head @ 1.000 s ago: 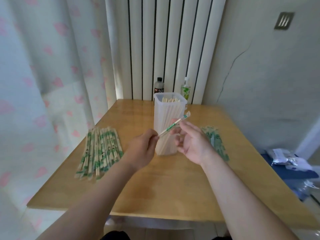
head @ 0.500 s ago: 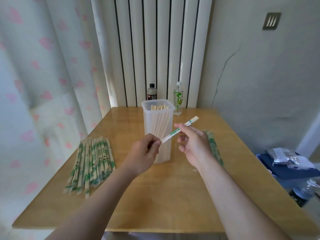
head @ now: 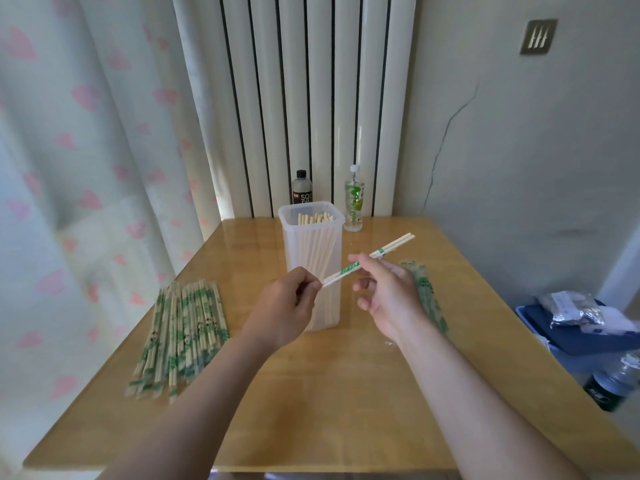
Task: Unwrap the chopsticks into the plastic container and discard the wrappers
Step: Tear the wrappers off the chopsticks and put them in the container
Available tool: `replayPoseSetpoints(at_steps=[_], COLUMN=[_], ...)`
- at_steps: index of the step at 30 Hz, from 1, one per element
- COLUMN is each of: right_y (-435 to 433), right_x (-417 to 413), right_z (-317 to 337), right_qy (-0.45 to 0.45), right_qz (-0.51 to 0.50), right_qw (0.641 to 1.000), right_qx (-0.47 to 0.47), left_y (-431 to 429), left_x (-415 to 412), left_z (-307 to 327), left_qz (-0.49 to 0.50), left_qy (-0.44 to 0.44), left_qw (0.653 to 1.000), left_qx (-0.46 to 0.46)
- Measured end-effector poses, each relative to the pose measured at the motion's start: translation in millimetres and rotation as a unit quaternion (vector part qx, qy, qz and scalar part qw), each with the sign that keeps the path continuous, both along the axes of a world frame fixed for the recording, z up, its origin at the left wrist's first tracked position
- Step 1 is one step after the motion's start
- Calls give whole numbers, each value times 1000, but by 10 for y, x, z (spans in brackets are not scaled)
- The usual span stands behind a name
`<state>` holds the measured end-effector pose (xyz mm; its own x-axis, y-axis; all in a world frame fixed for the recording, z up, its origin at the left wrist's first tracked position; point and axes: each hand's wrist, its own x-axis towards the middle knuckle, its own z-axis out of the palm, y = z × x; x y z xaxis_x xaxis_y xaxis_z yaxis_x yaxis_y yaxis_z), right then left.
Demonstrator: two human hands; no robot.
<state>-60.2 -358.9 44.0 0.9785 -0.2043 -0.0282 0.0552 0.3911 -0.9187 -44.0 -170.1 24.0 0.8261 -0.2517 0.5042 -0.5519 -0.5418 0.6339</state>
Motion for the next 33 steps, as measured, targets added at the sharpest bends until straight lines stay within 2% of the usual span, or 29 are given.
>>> replayPoseSetpoints(at_steps=[4,9,15,19,20,22,24,26,28,33], right_y=[49,50,-363,-482,-521,-588,-606,-560,-481,-345], right_x=[-6,-30,53,40,26,9,-3,-5,-4,35], right_z=[-95,-164,-54,-100,-117,-167,-208,-210,-165,112], right_qy=[15,43,22,27,32,35,35,38,33,-11], right_qz=[19,81,-18,-74,-89,-110,-112,-109,-101,-67], right_qw=[1000,996,999,993,990,985,985,987,989,989], right_qx=[10,-18,37,84,103,128,123,109,104,132], left_y=[-54,-12,198,397,444,539,632,678,655,474], left_x=[11,4,34,89,99,146,206,231,219,177], left_z=[-24,-65,-68,-33,7,106,234,353,430,552], left_qz=[6,2,8,54,81,144,180,164,137,78], left_qy=[-25,-16,7,10,22,60,96,122,135,153], left_qw=[1000,1000,999,996,995,984,943,901,890,895], left_qx=[6,15,49,75,47,-85,-262,-382,-414,-411])
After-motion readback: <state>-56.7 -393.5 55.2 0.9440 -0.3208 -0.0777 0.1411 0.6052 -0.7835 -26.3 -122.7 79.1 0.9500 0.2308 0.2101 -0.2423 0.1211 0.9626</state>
